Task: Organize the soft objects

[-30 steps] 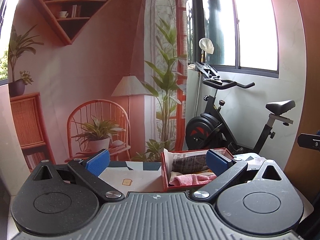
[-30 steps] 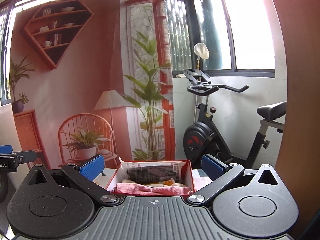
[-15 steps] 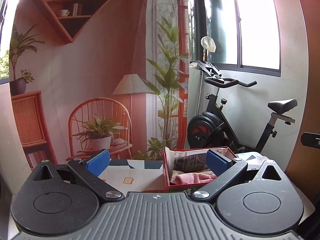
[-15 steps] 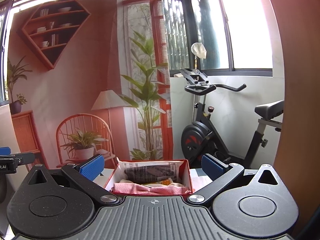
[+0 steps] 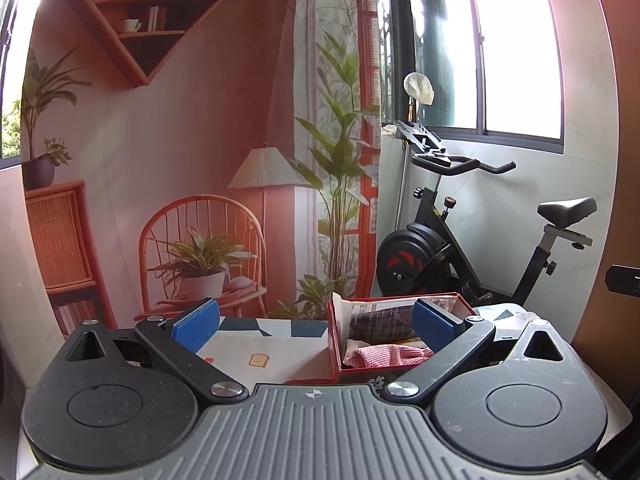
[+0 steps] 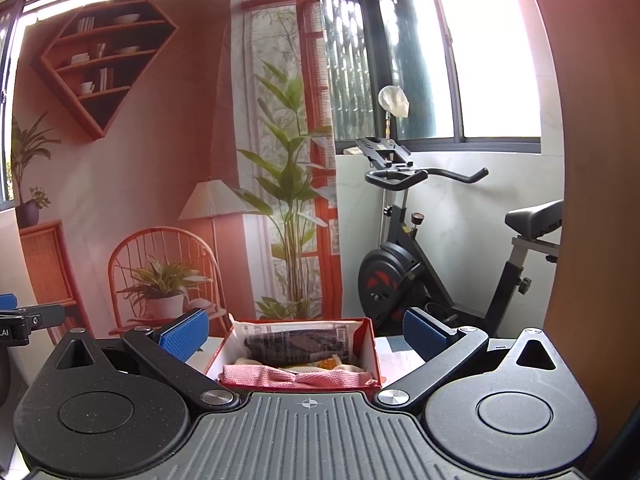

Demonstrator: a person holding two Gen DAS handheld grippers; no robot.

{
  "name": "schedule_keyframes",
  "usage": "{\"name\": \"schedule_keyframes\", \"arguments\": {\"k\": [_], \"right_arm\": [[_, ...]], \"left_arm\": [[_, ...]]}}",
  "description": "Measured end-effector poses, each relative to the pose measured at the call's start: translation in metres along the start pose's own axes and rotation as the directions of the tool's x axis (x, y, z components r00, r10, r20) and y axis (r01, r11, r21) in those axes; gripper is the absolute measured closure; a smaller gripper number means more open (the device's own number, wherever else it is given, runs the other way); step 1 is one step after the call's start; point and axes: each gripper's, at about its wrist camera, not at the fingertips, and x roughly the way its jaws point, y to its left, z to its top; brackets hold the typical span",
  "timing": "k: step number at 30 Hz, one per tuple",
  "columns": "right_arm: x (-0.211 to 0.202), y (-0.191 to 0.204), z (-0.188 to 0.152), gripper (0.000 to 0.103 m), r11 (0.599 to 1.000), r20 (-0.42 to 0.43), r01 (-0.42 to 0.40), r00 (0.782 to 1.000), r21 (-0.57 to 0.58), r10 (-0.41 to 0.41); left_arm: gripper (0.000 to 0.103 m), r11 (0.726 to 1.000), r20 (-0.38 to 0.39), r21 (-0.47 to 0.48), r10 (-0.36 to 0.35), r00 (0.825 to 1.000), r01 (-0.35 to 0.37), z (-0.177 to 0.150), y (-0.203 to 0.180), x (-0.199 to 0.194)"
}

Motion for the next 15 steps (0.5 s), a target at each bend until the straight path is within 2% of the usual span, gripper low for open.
{"name": "schedule_keyframes", "arguments": {"k": [15], "right_arm": [[0.0002, 0.0008, -0.002, 0.0, 1.0, 0.001, 0.004, 1.0, -0.002, -0.004]], "left_arm": [[0.0, 1.0, -0.009, -0.004, -0.001, 1.0, 0.001, -0.0019, 0.0009, 0.0023]]}}
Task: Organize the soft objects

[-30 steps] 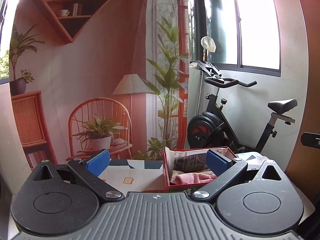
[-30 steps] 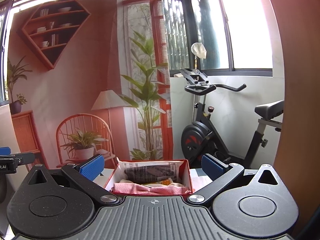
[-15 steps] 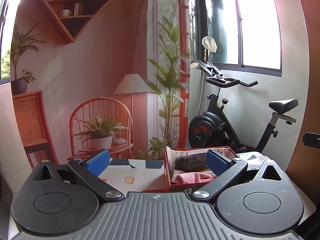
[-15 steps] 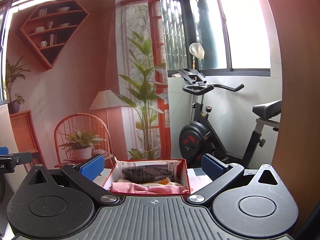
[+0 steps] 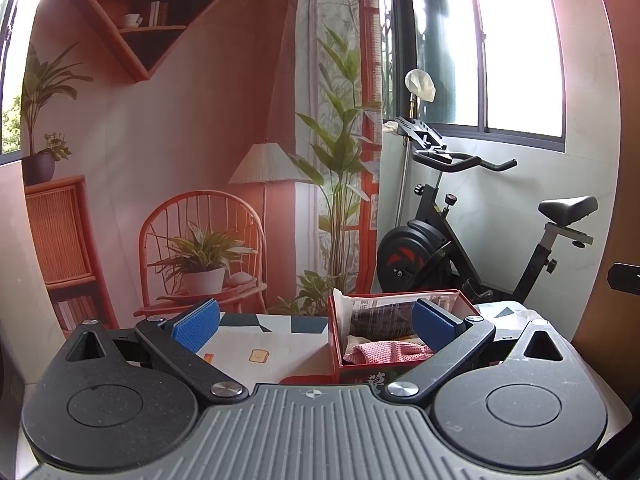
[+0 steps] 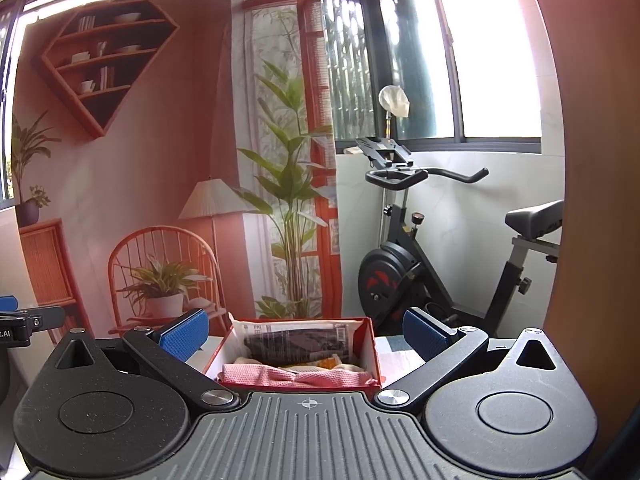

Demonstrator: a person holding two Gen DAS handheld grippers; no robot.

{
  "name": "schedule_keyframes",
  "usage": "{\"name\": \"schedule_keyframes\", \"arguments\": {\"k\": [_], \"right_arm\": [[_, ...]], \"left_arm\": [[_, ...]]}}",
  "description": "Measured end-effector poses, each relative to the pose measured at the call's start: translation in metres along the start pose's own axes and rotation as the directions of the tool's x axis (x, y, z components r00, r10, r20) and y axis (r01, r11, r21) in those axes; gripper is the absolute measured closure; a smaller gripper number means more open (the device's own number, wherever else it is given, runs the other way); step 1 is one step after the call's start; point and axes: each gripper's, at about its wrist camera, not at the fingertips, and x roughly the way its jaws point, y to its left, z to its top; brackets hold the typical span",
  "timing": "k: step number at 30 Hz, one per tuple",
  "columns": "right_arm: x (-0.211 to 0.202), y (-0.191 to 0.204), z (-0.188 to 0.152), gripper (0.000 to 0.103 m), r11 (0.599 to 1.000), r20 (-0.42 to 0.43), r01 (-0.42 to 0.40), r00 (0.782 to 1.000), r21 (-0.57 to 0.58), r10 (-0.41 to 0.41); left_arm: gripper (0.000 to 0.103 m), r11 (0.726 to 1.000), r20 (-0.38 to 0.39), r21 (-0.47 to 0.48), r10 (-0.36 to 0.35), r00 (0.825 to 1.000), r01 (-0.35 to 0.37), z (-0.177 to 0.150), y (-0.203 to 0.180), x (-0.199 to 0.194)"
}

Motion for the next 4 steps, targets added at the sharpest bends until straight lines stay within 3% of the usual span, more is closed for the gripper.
{"name": "schedule_keyframes", "arguments": {"k": [4], "right_arm": [[-0.0001, 0.0002, -0.0007, 0.0, 1.0, 0.0, 0.0, 1.0, 0.001, 0.0]], "left_arm": [[0.0, 1.0, 0.001, -0.001, 0.001, 1.0, -0.001, -0.0004, -0.0005, -0.0003]]}}
